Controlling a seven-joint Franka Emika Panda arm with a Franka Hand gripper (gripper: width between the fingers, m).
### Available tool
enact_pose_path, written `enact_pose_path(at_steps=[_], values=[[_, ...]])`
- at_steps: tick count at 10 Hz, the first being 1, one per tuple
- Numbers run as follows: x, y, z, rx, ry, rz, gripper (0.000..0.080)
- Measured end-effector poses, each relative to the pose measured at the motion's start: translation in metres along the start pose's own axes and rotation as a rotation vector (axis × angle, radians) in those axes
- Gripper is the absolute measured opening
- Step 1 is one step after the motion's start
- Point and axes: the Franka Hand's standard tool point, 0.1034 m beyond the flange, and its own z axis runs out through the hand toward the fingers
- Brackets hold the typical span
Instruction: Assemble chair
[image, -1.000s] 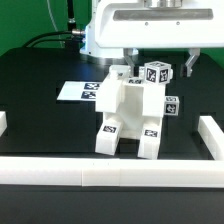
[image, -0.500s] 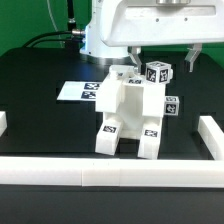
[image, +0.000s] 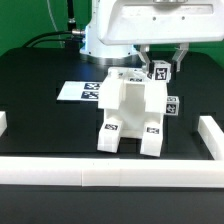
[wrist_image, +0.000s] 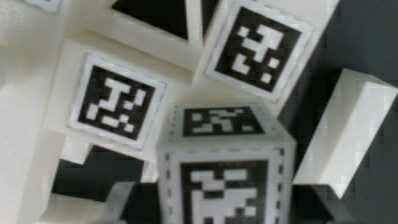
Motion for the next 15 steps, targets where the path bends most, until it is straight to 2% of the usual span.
enact_pose_path(at_steps=[3, 8, 15], values=[[0.0001, 0.0001, 0.0001, 0.001, 0.001, 0.044, 0.0285], [0.0037, 0.0074, 0.002, 0.001, -0.015, 0.556, 0.0285], [0.0049, 0.0052, 0.0021, 0.015, -0.014, 1.0, 0.0285]])
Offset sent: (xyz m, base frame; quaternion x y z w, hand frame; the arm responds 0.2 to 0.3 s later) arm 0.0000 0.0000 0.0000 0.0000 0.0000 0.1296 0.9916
